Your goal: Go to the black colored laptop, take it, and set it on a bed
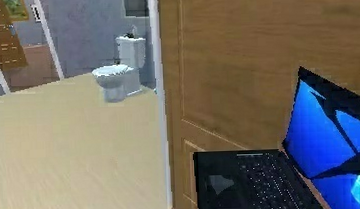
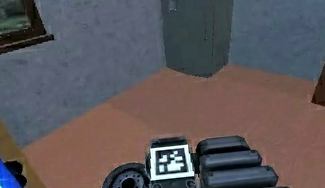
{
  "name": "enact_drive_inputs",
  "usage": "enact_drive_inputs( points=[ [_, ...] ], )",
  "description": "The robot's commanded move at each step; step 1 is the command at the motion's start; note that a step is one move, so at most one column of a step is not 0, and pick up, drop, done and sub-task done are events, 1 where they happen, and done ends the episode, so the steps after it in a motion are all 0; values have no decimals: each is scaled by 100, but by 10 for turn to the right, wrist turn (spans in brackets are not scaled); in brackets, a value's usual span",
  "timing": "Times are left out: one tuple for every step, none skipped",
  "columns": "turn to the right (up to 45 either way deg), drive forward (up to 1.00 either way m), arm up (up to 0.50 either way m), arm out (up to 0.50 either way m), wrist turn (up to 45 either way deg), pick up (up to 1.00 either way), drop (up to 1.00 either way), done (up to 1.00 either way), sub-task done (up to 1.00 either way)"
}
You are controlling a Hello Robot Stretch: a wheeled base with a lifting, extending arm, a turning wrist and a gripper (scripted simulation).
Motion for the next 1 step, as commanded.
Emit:
enact_drive_inputs(
  points=[
    [-240, 0, 0, 0, 0, 0, 0, 0, 0]
  ],
)
